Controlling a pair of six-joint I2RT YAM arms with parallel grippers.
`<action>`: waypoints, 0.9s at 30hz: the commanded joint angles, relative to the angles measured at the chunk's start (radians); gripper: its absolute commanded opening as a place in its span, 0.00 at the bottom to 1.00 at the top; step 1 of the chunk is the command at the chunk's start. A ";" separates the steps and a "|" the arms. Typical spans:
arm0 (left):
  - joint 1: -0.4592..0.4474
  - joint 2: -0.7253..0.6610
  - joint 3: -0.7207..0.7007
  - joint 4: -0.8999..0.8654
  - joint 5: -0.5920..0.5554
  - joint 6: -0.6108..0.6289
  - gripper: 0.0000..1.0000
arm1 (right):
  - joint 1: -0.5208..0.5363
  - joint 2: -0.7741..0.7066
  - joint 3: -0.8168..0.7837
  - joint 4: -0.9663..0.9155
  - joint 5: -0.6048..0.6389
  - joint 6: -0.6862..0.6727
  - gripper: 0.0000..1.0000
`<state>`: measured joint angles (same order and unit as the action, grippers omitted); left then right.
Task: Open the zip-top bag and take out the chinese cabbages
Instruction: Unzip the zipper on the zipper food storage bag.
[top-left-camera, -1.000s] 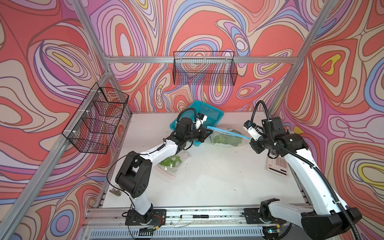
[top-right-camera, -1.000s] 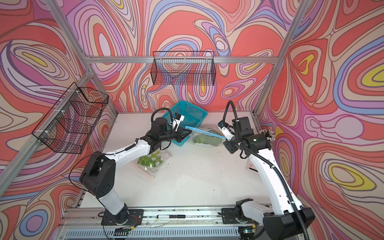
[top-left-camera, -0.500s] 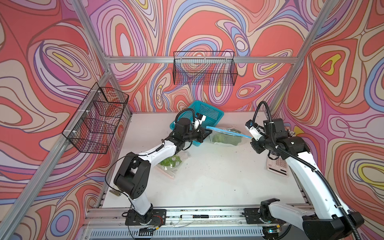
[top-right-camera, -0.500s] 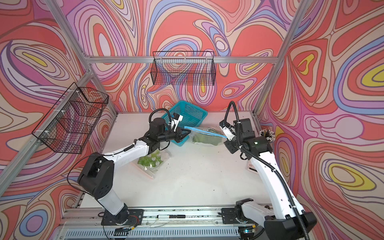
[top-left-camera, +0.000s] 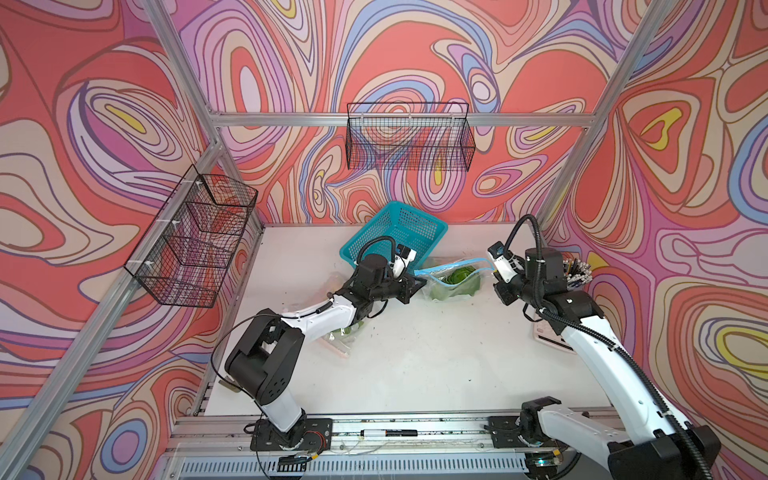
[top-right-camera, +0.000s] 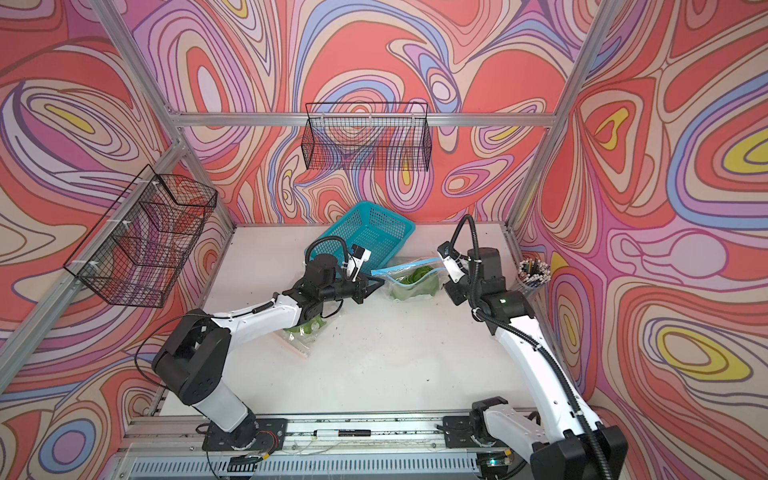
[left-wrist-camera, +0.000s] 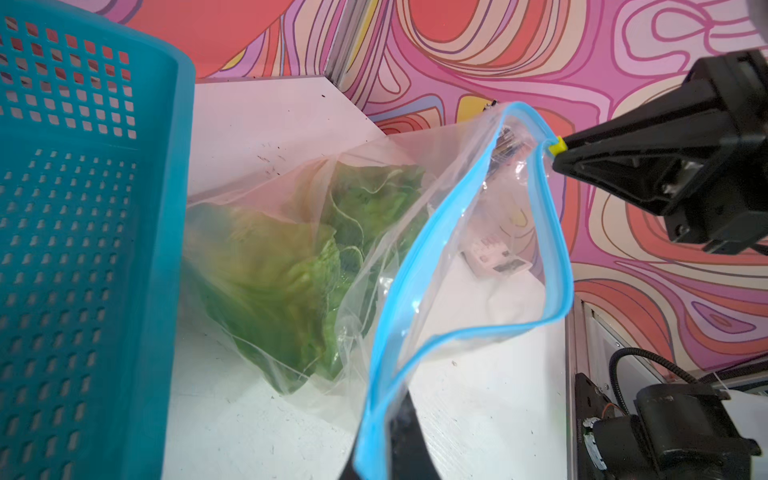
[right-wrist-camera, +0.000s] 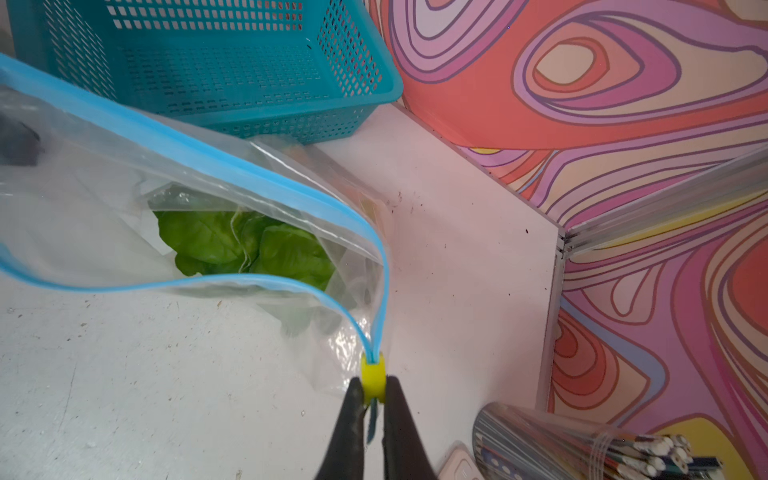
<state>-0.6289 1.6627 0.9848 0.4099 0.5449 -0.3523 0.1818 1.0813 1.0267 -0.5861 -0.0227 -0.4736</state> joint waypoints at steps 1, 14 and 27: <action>-0.017 -0.042 -0.026 0.029 -0.049 -0.001 0.01 | -0.003 -0.010 -0.033 0.093 -0.063 -0.012 0.00; -0.015 -0.167 0.129 -0.422 -0.246 0.355 0.59 | -0.005 -0.027 -0.105 0.117 -0.031 -0.048 0.00; -0.015 0.080 0.544 -0.884 0.002 0.681 0.55 | -0.004 -0.020 -0.109 0.116 -0.038 -0.062 0.00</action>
<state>-0.6472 1.6779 1.4704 -0.2874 0.4683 0.2119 0.1818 1.0641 0.9279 -0.5007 -0.0517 -0.5159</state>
